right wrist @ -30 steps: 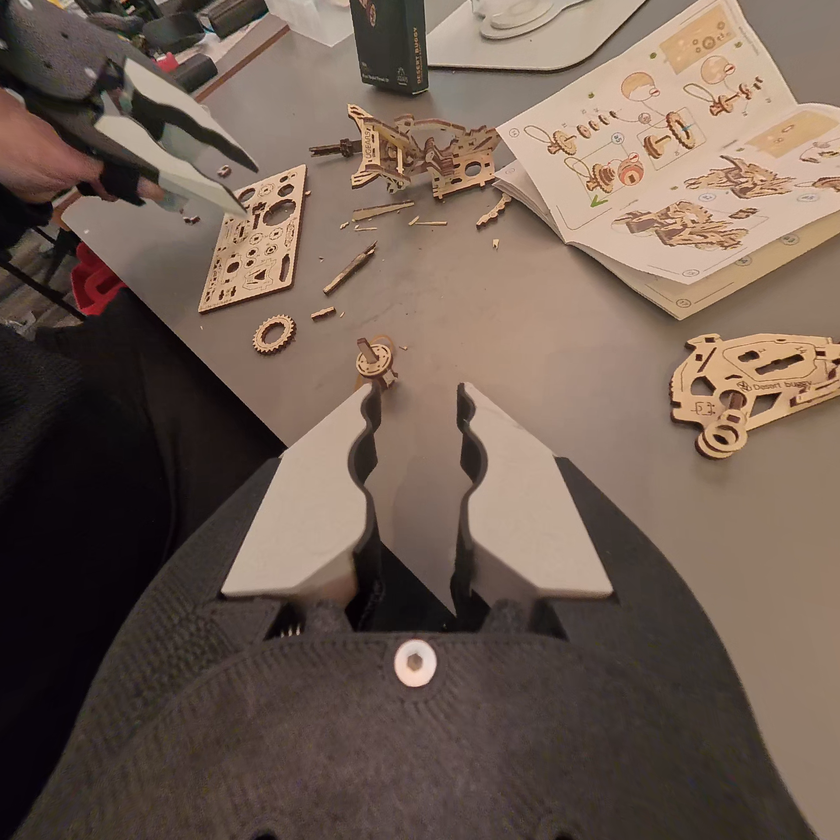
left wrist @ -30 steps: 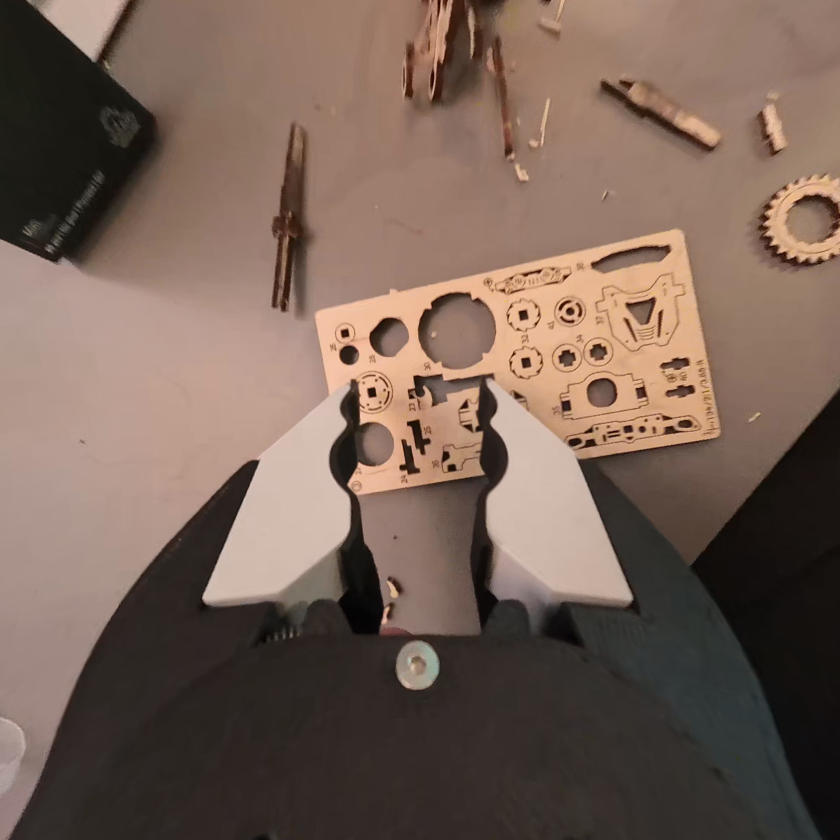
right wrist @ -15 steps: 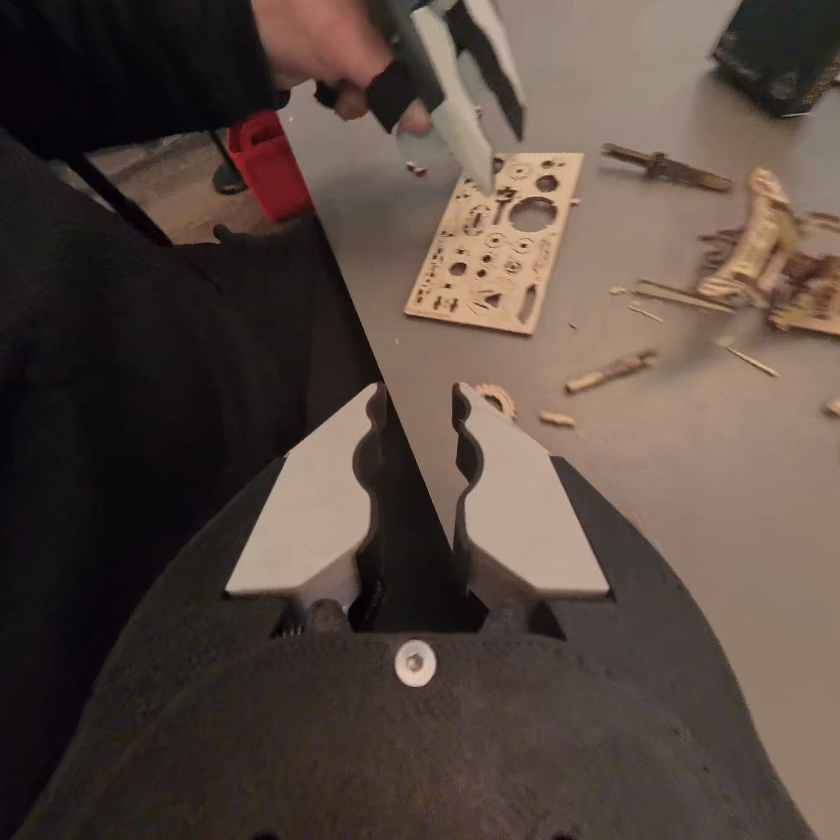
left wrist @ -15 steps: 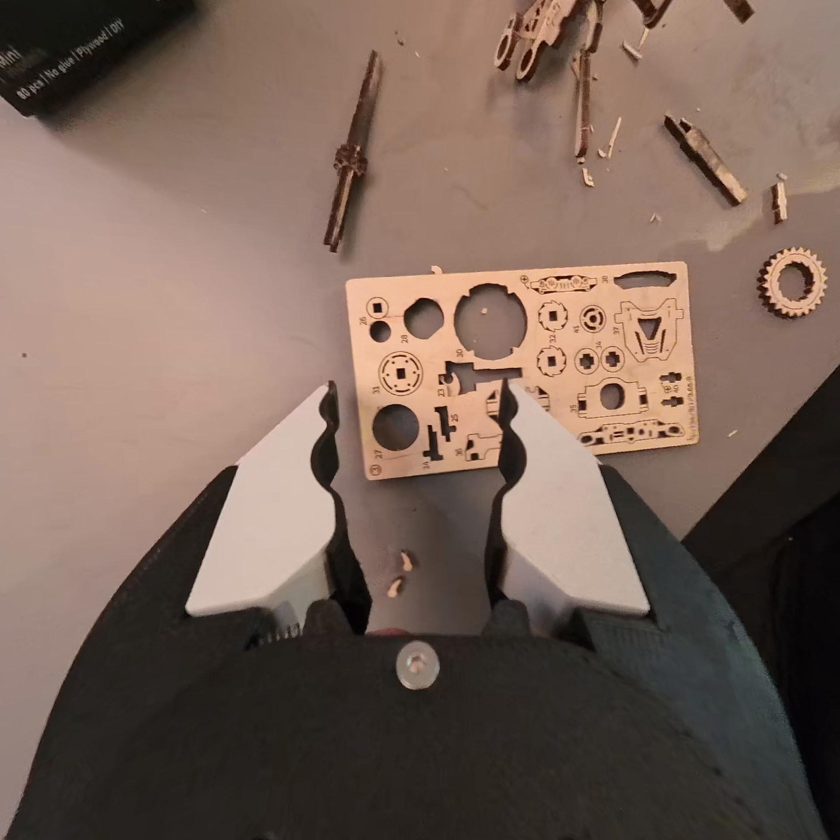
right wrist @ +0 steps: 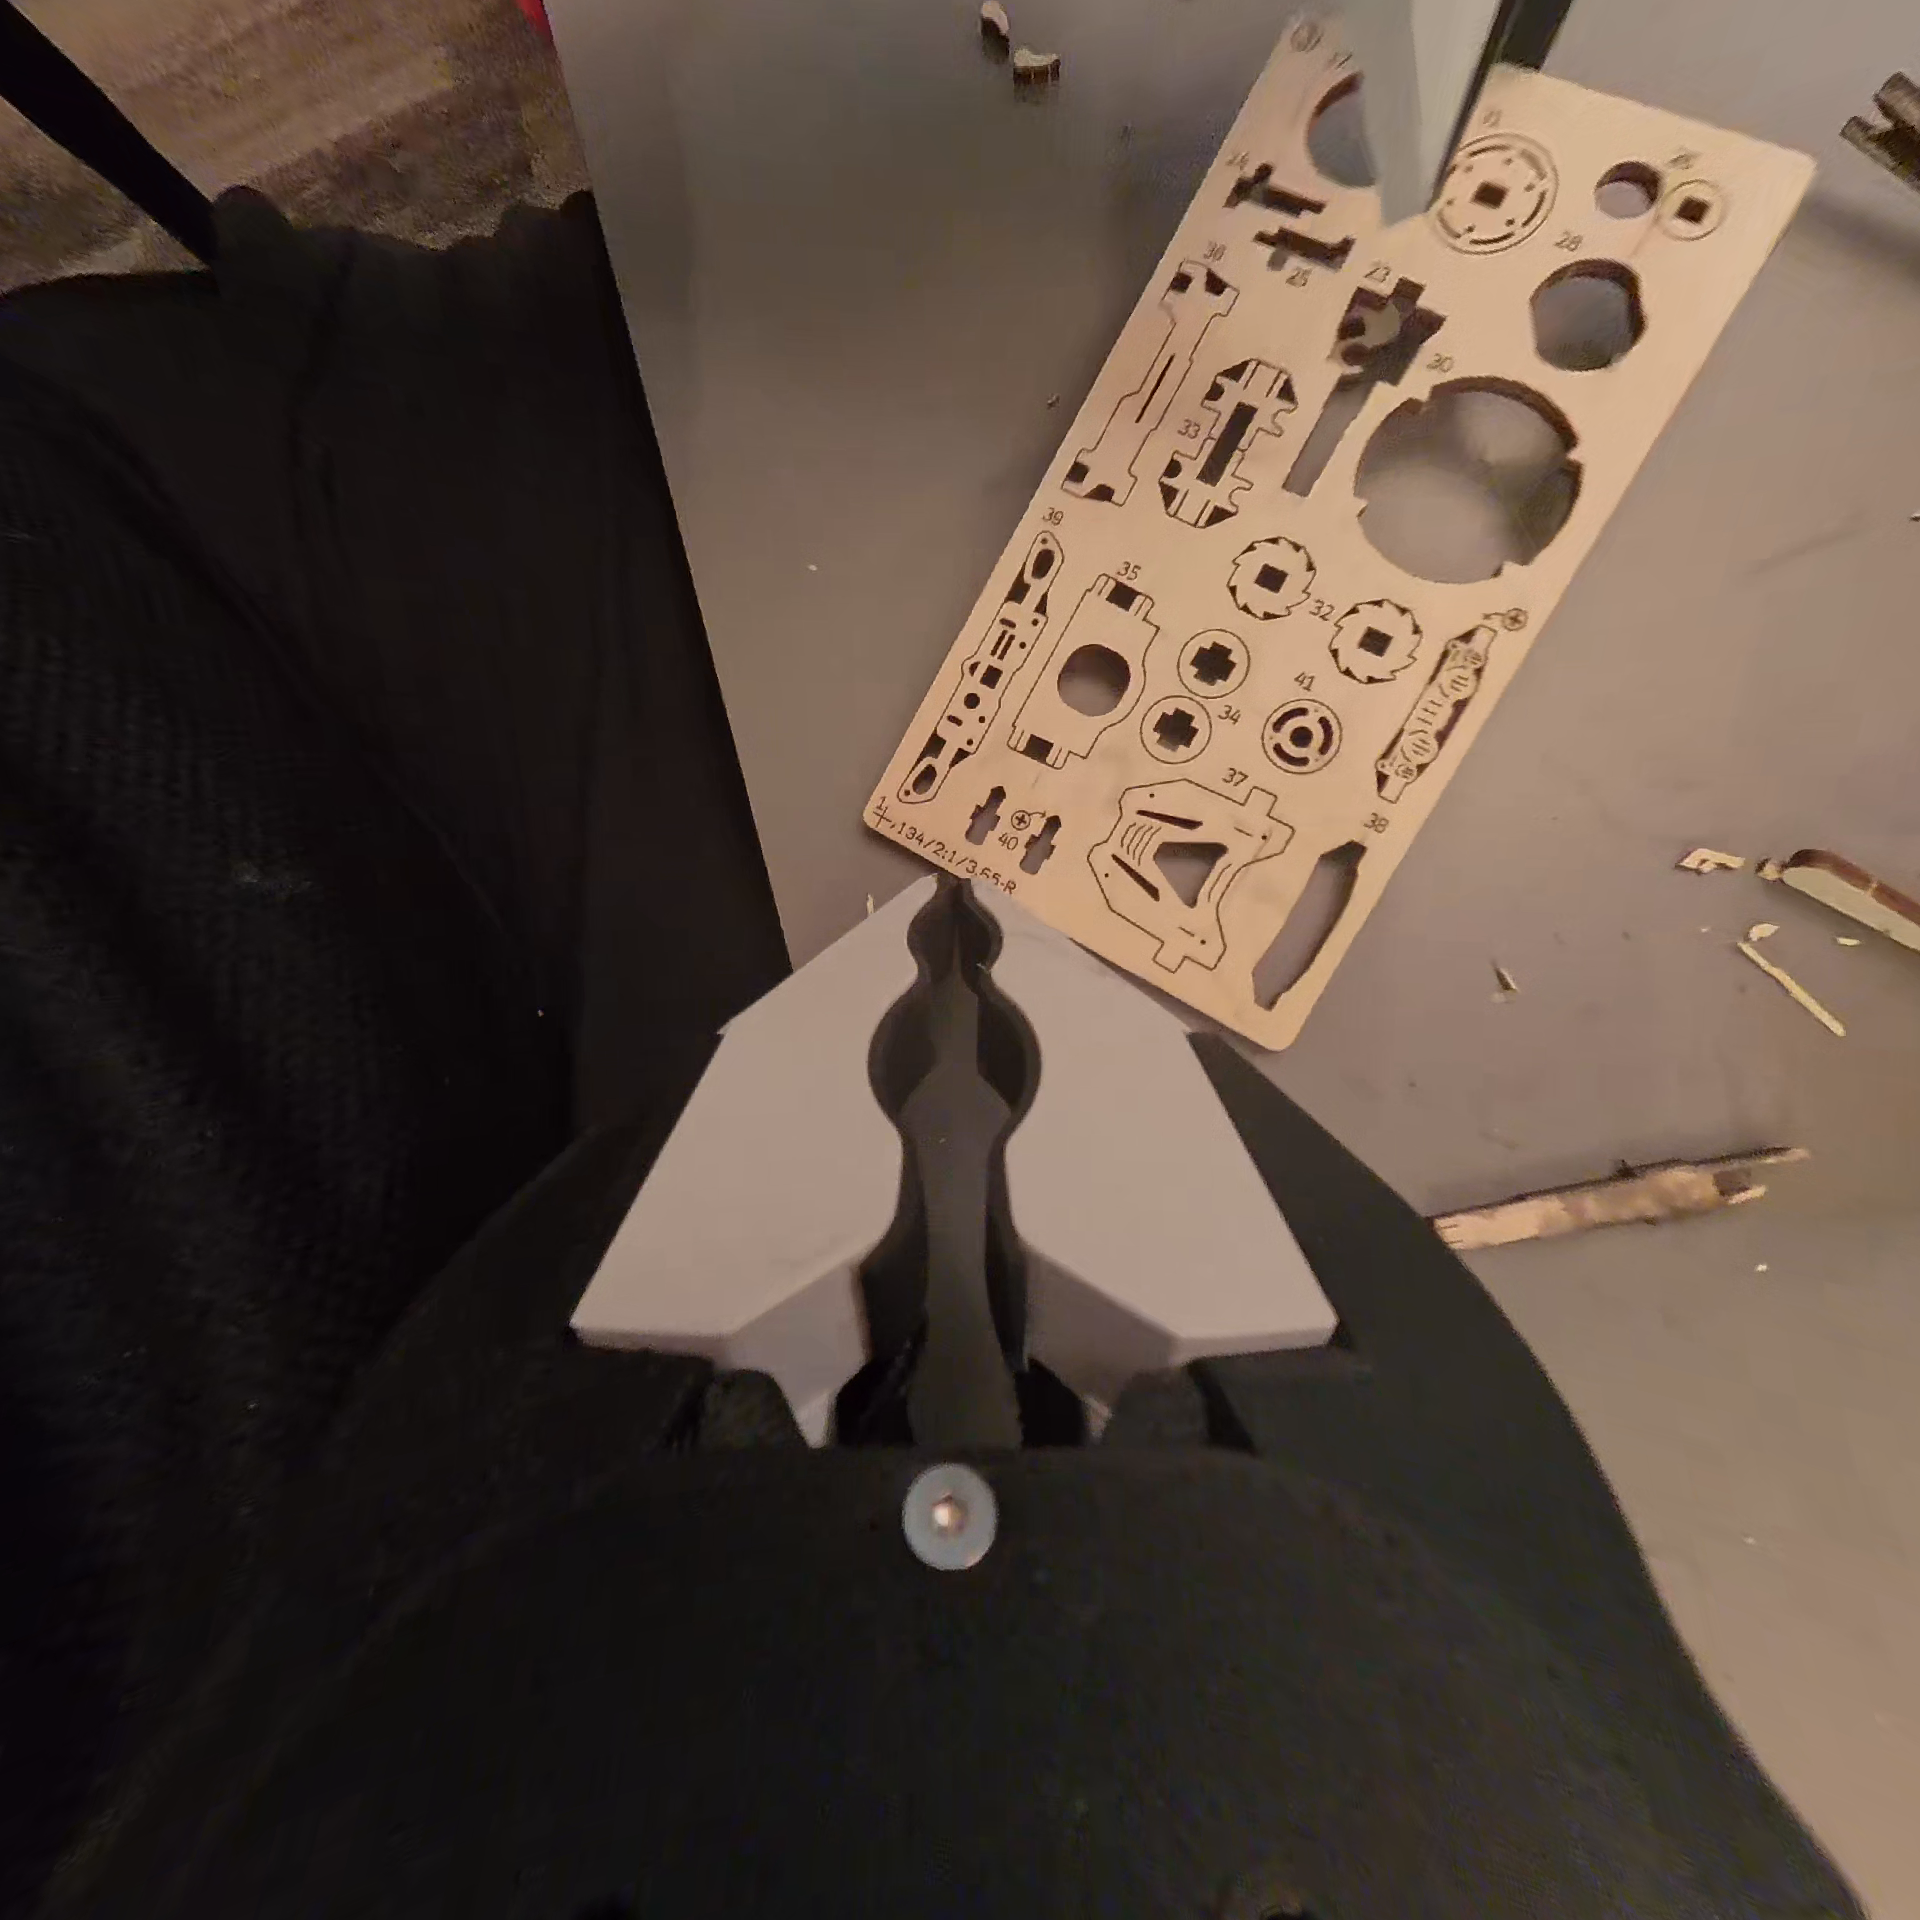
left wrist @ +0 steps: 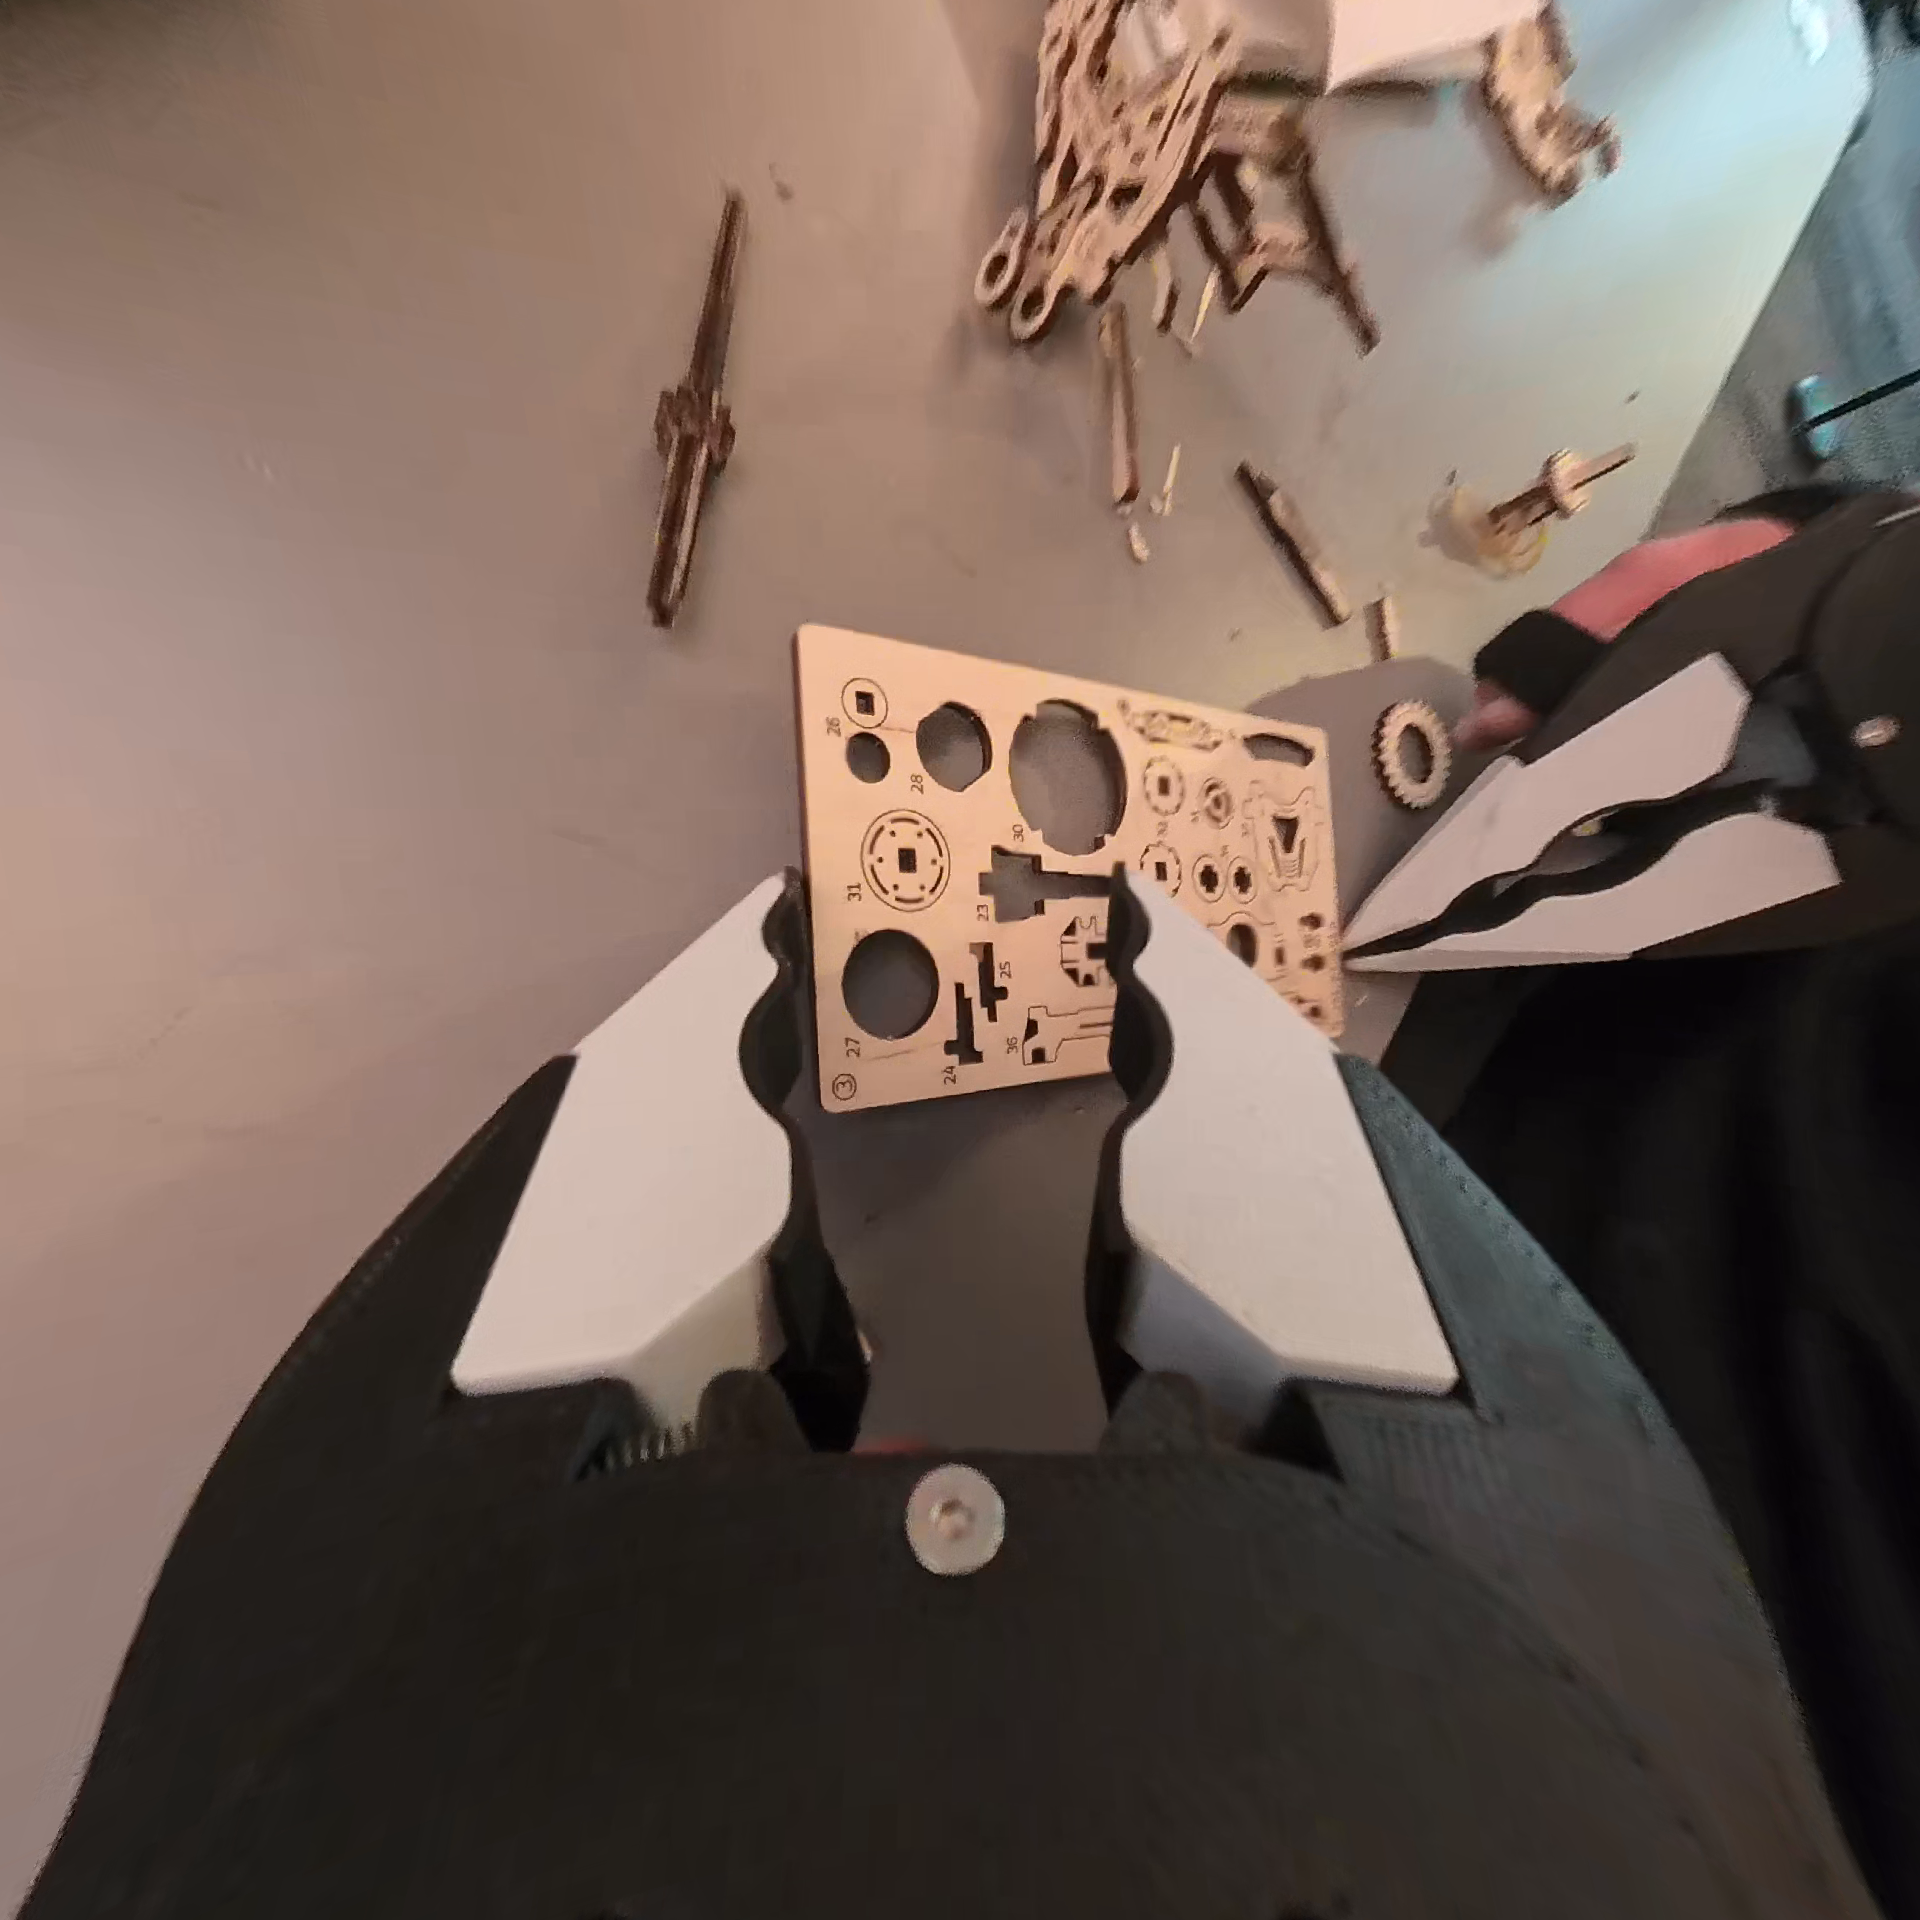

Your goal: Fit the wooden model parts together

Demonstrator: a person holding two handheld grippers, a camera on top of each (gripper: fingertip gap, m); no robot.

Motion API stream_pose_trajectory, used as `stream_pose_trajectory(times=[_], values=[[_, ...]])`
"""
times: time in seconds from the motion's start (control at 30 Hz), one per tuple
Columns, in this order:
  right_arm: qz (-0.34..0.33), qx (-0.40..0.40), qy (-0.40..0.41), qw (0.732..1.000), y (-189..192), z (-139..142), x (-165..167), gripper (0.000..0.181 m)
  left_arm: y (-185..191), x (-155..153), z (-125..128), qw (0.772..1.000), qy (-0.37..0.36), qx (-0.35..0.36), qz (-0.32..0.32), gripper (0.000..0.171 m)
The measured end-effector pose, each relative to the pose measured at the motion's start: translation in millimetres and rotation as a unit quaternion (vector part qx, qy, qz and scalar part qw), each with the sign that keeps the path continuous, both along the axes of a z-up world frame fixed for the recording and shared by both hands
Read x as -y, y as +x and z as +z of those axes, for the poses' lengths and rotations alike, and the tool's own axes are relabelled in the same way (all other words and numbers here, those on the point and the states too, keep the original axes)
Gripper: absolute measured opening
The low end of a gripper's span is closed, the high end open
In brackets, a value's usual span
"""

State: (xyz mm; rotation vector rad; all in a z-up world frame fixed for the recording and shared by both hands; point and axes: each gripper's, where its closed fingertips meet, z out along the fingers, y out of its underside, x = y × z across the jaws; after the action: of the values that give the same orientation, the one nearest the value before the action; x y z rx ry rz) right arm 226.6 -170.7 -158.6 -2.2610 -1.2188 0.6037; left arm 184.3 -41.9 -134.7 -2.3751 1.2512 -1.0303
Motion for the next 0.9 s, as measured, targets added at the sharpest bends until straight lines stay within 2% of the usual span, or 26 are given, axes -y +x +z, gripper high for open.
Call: stream_pose_trajectory(times=[0.1,0.17,0.27,0.4,0.5,0.57,0.67,0.73,0.8,0.9], values=[[-0.002,0.006,0.015,1.0,0,0,0,0.0,11,-4,26,0.999,0.005,0.053,-0.008,0.049],[-0.004,0.013,0.023,1.0,0,0,-2,0.0,20,-7,34,0.997,0.003,0.07,-0.019,0.046],[-0.008,0.019,0.029,0.999,0,0,-3,0.0,38,-11,28,0.997,0.012,0.054,-0.057,0.052],[-0.013,0.018,0.02,1.0,1,0,-5,0.0,52,-16,7,0.995,0.027,0.008,-0.099,0.055],[-0.022,0.016,0.012,1.0,3,-1,-6,0.0,53,-18,5,0.995,0.025,0.016,-0.099,0.055],[-0.027,0.022,0.019,0.999,7,-2,-9,0.0,47,-22,9,0.995,0.05,0.016,-0.084,0.064],[-0.026,0.018,0.014,0.999,9,-2,-9,0.0,26,-12,13,0.991,0.105,-0.008,-0.084,0.052],[-0.025,0.013,0.013,1.0,9,-2,-8,0.0,10,1,3,0.984,0.143,-0.052,-0.096,0.049],[-0.023,0.01,0.014,1.0,9,-1,-7,0.0,5,20,-6,0.98,0.147,-0.068,-0.115,0.047],[-0.021,0.003,0.016,1.0,8,1,-5,0.0,1,27,-22,0.97,0.176,-0.106,-0.127,0.039]])
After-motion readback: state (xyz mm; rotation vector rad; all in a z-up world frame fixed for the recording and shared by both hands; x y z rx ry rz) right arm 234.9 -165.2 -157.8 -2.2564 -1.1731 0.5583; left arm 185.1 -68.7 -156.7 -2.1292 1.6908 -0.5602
